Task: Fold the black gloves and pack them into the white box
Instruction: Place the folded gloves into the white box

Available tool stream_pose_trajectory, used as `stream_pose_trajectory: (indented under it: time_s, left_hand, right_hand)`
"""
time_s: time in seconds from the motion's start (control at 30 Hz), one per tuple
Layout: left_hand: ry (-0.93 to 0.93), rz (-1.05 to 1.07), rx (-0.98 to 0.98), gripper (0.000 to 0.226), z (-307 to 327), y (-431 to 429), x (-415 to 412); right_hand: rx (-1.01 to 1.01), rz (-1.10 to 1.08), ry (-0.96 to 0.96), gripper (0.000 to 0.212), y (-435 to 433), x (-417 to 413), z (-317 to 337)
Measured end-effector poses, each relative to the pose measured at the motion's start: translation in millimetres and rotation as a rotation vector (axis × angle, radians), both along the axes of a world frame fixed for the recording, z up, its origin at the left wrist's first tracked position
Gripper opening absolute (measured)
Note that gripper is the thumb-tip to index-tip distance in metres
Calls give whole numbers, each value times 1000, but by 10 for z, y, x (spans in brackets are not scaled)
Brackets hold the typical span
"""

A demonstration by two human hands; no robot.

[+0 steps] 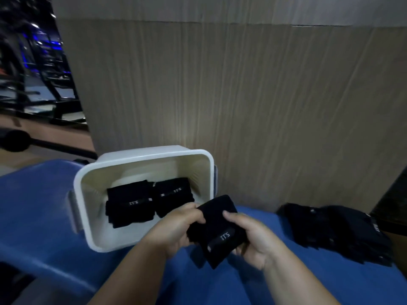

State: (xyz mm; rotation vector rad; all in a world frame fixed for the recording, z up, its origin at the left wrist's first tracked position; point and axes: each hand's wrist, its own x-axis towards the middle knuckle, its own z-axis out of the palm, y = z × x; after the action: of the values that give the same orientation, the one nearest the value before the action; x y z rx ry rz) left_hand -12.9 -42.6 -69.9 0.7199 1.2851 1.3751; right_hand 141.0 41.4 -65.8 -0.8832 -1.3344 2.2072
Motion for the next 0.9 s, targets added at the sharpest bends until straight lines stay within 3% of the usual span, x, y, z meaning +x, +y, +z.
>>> stream_pose_trajectory:
  time_s: [0.13, 0.33, 0.53, 0.73, 0.9]
  left_hand:
    - [14, 94, 18, 20, 46, -147, -264]
    - [-54, 495, 123, 32, 44, -193, -584]
    - [-18, 586, 165, 37, 25, -189, -761]
    - [218, 713, 125, 32, 15, -104, -858]
    - [536, 785, 47, 27, 43, -59, -862]
  right_hand:
    - [86, 16, -11, 30, -44, -373, -45]
    - [269, -155, 14, 12, -102, -953, -20]
    - [437, -307, -46, 13, 19, -1335, 44]
    - [610, -339, -169, 13, 128, -1524, 85]
    - [794, -357, -287, 20, 167, -1635, 113]
